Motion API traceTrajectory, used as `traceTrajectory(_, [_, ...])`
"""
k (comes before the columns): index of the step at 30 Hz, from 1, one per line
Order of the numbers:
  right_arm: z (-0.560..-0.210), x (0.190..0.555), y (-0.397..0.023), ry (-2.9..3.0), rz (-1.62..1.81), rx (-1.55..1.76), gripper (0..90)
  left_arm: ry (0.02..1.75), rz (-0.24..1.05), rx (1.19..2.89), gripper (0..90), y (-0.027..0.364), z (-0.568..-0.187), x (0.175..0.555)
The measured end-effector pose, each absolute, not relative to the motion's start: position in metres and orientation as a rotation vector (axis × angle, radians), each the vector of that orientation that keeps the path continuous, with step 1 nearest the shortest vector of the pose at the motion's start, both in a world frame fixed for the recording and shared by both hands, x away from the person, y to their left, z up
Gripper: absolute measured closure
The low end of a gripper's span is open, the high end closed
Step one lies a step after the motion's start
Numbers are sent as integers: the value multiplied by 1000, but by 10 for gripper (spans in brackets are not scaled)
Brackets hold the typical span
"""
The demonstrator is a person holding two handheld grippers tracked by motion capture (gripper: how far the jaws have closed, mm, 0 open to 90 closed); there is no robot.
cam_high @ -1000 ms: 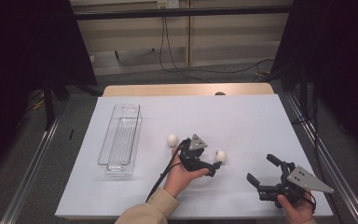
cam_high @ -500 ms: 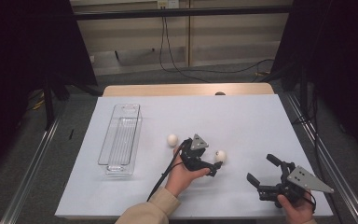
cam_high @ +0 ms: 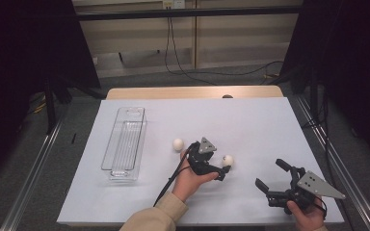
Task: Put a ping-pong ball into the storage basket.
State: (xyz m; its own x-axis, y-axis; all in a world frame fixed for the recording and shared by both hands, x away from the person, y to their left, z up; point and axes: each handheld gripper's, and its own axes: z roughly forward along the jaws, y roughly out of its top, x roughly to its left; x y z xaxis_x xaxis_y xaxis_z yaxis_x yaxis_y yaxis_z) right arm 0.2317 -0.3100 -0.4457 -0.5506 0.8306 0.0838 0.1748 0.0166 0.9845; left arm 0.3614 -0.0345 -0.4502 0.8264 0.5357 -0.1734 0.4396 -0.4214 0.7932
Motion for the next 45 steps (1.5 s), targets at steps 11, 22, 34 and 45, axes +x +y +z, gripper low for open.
traceTrajectory(11, [-446, 232, -310, 1763, 1575, 1025, 5, 709, 123, 2086, 41, -39, -450, 362])
traceTrajectory(22, [-446, 232, -309, 1765, 1577, 1024, 5, 709, 123, 2096, 42, -42, -452, 363])
traceTrajectory(34, [-445, 231, -309, 1764, 1580, 1024, 5, 703, 115, 2097, 43, -46, -453, 364])
traceTrajectory(45, [-445, 232, -309, 1762, 1583, 1024, 5, 693, 120, 2115, 53, -52, -454, 366])
